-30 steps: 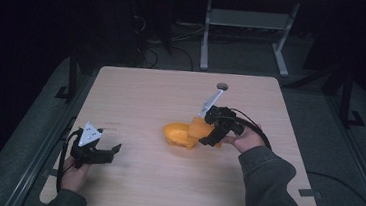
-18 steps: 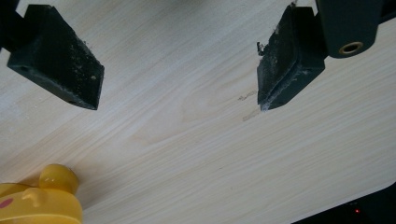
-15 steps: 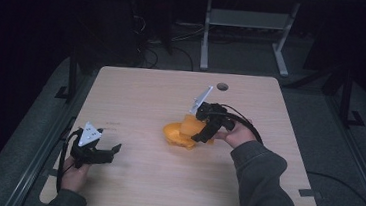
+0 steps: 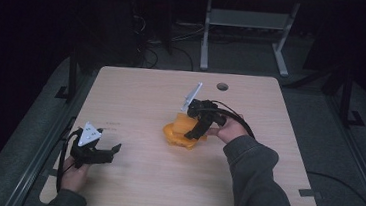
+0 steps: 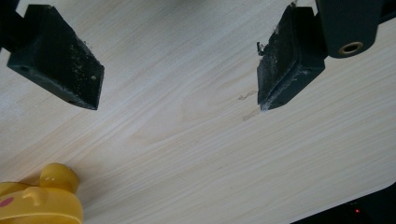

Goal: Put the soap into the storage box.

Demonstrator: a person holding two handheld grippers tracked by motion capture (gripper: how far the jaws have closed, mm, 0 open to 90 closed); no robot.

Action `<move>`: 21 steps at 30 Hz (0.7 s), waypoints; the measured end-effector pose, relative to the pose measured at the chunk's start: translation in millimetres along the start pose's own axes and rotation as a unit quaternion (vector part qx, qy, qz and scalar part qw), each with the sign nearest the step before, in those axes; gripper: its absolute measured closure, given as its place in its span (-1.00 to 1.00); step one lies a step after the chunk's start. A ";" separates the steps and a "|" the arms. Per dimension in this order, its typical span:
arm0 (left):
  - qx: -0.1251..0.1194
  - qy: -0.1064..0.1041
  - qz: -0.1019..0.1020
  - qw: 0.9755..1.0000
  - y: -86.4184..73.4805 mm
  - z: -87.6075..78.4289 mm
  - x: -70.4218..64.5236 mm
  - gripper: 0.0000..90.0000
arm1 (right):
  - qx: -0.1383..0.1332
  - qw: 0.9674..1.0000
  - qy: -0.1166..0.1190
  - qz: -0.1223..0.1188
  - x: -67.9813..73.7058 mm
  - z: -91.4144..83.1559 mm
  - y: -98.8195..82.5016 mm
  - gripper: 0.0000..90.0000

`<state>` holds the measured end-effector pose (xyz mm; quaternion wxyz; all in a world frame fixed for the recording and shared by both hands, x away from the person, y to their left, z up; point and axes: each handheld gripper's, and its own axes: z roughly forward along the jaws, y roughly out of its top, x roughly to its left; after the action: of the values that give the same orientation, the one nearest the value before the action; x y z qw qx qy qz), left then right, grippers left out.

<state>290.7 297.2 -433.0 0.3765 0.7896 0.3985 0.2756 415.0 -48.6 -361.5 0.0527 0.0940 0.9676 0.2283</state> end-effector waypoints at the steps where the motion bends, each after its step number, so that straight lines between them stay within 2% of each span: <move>1: 0.000 0.000 0.000 1.000 0.0 0.0 0.0 -0.69 | 0.001 1.000 0.001 -0.002 -1.0 0.6 1.9 -0.55; 6: 0.000 0.000 -0.001 1.000 -0.1 0.1 0.2 -0.69 | 0.000 1.000 0.005 -0.011 -2.1 2.5 10.5 -0.55; 7: 0.000 0.000 0.000 1.000 -0.1 0.0 0.3 -0.69 | -0.006 1.000 0.012 -0.011 -2.7 4.2 12.6 -0.55; 21: -0.002 0.000 -0.002 1.000 -0.3 -0.2 0.6 -0.69 | 0.003 1.000 0.027 -0.016 -6.1 25.8 18.1 -0.55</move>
<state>290.7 297.9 -433.1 0.3791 0.7877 0.3998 0.2756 427.5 -22.8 -375.9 0.0302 0.0725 0.9707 0.2270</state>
